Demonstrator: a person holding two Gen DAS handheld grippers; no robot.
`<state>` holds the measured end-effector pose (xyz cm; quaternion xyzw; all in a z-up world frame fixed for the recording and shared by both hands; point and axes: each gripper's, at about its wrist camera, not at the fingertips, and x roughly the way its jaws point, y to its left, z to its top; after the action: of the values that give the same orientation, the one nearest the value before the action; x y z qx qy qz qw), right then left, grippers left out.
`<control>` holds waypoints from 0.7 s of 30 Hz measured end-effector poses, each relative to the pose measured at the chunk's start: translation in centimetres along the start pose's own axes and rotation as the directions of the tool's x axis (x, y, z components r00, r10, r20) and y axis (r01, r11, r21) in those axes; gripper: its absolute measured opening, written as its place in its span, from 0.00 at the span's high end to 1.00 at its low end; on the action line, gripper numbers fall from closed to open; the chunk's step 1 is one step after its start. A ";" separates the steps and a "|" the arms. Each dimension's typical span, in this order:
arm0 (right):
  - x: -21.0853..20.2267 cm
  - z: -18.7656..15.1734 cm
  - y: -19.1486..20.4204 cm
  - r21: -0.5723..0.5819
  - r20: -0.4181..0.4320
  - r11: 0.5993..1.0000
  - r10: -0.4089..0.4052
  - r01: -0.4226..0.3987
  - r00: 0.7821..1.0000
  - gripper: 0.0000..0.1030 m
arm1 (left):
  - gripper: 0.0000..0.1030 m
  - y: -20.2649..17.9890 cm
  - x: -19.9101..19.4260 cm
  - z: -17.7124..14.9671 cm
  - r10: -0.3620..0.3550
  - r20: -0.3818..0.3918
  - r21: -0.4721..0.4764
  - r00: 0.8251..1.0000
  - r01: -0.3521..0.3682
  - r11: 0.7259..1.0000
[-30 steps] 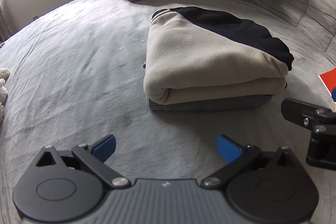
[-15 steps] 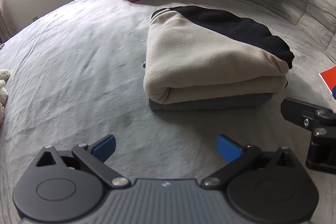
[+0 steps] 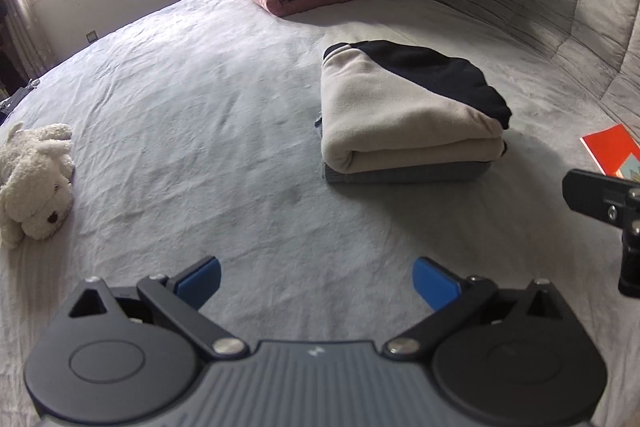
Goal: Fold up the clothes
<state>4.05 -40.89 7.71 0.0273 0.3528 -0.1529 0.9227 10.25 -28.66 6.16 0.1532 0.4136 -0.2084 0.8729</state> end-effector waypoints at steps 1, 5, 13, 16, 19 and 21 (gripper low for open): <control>-1.2 -0.2 0.2 0.003 0.006 1.000 0.006 -0.006 1.000 0.00 | 0.01 0.2 -1.5 -0.5 -0.007 0.007 0.004 1.000 0.007 1.000; -5.0 -1.4 0.9 0.019 0.012 1.000 0.019 -0.019 1.000 0.00 | 0.01 0.5 -6.1 -2.6 -0.007 0.014 0.005 1.000 0.007 1.000; -9.8 -4.1 2.1 0.038 -0.004 0.999 0.029 -0.029 1.000 0.00 | 0.01 0.9 -11.8 -6.8 -0.003 0.016 0.019 1.000 0.003 1.000; -11.0 -4.6 2.6 0.037 0.002 0.999 0.035 -0.035 0.999 0.00 | 0.01 1.0 -13.2 -7.6 -0.011 0.023 0.016 1.000 0.011 1.000; -11.9 -5.0 3.0 0.032 0.010 0.999 0.040 -0.040 0.999 0.00 | 0.01 1.2 -14.3 -8.1 -0.010 0.034 0.010 0.999 0.010 1.000; -12.5 -5.2 3.3 0.029 0.015 0.999 0.044 -0.044 0.999 0.00 | 0.01 1.4 -14.8 -8.4 -0.012 0.043 0.009 0.999 0.011 1.000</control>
<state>-7.07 -33.64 11.88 0.0474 0.3435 -0.1379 0.9278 -3.06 -20.27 12.84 0.1502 0.3948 -0.2184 0.8797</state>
